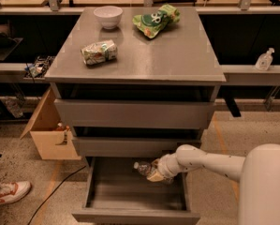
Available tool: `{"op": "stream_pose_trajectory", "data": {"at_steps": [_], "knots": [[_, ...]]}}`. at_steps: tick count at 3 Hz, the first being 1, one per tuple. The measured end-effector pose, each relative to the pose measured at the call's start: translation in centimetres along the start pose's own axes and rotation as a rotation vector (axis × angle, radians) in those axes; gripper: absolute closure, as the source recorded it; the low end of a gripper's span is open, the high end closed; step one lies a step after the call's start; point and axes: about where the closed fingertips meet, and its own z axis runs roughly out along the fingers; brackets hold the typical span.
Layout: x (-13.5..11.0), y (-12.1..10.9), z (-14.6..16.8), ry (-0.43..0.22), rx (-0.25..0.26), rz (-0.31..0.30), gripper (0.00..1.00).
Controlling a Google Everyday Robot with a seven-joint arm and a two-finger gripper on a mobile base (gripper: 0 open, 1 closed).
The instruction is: Place water bottle into bottom drawer
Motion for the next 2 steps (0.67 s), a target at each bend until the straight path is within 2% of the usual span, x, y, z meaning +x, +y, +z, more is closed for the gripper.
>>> {"op": "stream_pose_trajectory", "data": {"at_steps": [1,2], "knots": [[1.5,0.9,1.7,-0.022,-0.028,0.032,1.0],[4.4,2.2,4.5,-0.057,-0.05,0.094,1.0]]}}
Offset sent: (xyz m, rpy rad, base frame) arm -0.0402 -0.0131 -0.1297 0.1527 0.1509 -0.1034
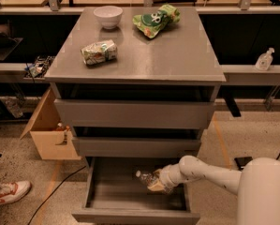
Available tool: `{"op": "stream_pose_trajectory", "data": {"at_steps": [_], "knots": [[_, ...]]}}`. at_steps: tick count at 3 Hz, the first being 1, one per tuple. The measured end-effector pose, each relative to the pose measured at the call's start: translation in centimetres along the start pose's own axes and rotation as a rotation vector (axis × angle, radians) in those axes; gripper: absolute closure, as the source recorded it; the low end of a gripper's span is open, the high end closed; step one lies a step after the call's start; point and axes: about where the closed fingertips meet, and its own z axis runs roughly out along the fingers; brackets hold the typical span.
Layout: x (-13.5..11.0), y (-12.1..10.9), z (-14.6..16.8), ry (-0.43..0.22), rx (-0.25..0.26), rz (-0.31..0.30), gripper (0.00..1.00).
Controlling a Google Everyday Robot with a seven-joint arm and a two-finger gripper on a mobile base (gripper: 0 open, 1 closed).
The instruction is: Place water bottle into bottom drawer
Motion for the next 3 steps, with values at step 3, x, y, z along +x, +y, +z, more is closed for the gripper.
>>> {"op": "stream_pose_trajectory", "data": {"at_steps": [3], "knots": [[7.1,1.9,7.8,0.056,-0.005,0.071,1.0]]}}
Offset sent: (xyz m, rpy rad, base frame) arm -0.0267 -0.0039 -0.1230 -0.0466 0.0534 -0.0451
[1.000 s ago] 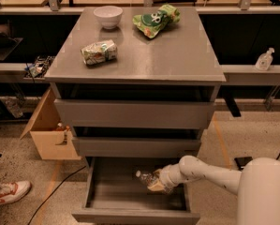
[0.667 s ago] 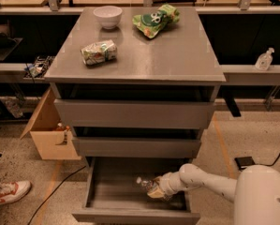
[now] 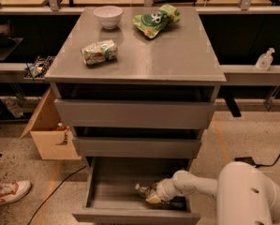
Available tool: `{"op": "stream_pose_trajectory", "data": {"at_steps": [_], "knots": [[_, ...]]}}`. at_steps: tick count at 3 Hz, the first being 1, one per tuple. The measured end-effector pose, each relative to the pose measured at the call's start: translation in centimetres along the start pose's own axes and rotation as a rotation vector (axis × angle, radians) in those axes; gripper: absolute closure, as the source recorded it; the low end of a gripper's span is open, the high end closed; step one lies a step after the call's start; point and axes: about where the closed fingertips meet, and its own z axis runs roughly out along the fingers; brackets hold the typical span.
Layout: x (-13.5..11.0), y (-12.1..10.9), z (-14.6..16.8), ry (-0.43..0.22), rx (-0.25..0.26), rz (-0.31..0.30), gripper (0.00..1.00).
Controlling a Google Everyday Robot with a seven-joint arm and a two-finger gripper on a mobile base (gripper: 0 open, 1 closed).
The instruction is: Place water bottle into bottom drawer
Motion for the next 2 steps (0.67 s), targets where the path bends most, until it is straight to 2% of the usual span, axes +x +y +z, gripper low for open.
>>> {"op": "stream_pose_trajectory", "data": {"at_steps": [1,2], "knots": [[0.52,-0.53,1.86,0.031,0.01,0.038,0.99],[0.51,-0.37,2.09,0.033,0.007,0.04,0.84]]}}
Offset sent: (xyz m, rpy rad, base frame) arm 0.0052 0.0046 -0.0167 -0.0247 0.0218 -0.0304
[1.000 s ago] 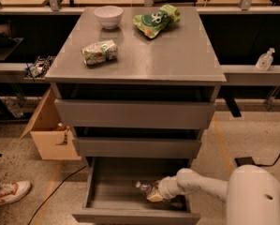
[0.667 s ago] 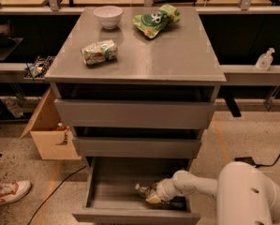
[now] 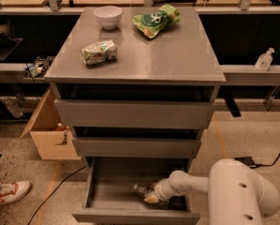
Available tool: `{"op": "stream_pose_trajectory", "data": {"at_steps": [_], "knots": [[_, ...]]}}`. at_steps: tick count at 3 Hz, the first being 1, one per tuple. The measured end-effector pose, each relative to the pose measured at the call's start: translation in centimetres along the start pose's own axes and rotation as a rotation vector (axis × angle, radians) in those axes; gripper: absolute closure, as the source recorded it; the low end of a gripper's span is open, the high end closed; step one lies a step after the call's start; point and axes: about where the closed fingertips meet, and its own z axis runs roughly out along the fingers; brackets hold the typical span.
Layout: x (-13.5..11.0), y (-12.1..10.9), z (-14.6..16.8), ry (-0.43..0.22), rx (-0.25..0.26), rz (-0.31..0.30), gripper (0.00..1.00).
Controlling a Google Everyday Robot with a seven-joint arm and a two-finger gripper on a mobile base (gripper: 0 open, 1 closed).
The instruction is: Place water bottle into bottom drawer
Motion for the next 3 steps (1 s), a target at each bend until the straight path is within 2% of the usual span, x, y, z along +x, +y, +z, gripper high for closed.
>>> {"op": "stream_pose_trajectory", "data": {"at_steps": [1,2,3], "knots": [[-0.56,0.52,0.24,0.005,-0.023,-0.029,0.61],[-1.11,0.82,0.33,-0.002,-0.053,-0.055,0.29],[-1.41,0.88,0.27,-0.009,-0.067,-0.067,0.07]]}}
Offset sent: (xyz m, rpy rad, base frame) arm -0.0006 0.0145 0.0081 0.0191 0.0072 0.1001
